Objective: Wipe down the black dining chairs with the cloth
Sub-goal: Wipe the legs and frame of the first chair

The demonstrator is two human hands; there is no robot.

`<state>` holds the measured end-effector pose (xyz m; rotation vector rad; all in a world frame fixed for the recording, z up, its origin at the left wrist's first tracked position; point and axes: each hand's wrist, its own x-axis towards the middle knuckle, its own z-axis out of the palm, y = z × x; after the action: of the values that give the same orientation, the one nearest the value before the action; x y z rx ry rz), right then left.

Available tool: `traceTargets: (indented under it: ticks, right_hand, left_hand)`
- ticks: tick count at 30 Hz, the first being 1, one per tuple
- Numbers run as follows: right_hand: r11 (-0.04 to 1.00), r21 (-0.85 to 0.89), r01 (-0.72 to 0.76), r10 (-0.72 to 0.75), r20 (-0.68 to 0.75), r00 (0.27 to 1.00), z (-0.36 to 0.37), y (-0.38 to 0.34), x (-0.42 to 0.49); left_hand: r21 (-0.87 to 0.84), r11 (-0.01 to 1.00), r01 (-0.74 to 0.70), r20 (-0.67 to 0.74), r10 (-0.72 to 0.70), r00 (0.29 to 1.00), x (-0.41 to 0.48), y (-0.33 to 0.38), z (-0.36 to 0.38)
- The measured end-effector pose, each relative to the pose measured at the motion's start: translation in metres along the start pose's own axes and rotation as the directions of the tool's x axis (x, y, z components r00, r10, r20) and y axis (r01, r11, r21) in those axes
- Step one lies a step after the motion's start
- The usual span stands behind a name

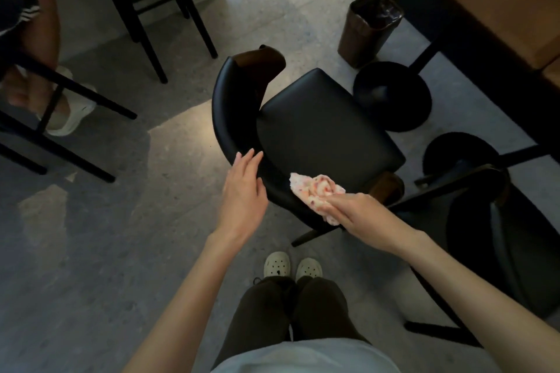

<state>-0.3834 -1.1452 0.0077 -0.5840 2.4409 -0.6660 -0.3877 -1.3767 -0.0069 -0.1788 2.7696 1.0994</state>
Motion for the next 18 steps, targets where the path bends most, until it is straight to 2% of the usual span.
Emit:
traceTargets:
  ticks: [2, 4, 6, 8, 9, 12, 15, 18]
  right_hand:
    - [0.996, 0.020, -0.090, 0.092, -0.128, 0.988, -0.010, 0.005, 0.002]
    - [0.990, 0.083, -0.114, 0.133, -0.277, 0.952, -0.009, -0.001, 0.026]
    - [0.980, 0.162, -0.119, 0.156, -0.239, 0.958, 0.006, -0.016, 0.059]
    - [0.981, 0.144, -0.131, 0.151, -0.138, 0.979, 0.032, -0.031, 0.084]
    - [0.982, 0.111, -0.151, 0.165, -0.132, 0.977, 0.042, -0.035, 0.088]
    - [0.978, 0.017, -0.207, 0.206, -0.214, 0.955, 0.044, -0.032, 0.073]
    - [0.988, -0.017, -0.153, 0.145, -0.231, 0.962, 0.041, -0.012, 0.039]
    - [0.994, -0.018, -0.104, 0.094, -0.308, 0.947, 0.041, 0.012, 0.004]
  left_hand:
    - [0.069, 0.997, -0.030, 0.053, 0.026, 0.998, 0.000, 0.003, 0.007]
    - [0.119, 0.992, -0.040, 0.083, 0.030, 0.996, -0.001, 0.002, 0.012]
    - [0.152, 0.986, -0.062, 0.088, 0.049, 0.995, -0.002, -0.001, 0.016]
    - [0.157, 0.985, -0.070, 0.091, 0.057, 0.994, -0.001, -0.004, 0.016]
    - [0.159, 0.985, -0.071, 0.091, 0.057, 0.994, -0.001, -0.005, 0.015]
    - [0.203, 0.974, -0.097, 0.082, 0.081, 0.993, 0.002, -0.007, 0.012]
    - [0.271, 0.955, -0.117, 0.095, 0.095, 0.991, 0.003, -0.003, 0.016]
    - [0.330, 0.936, -0.125, 0.138, 0.083, 0.987, 0.005, 0.010, 0.027]
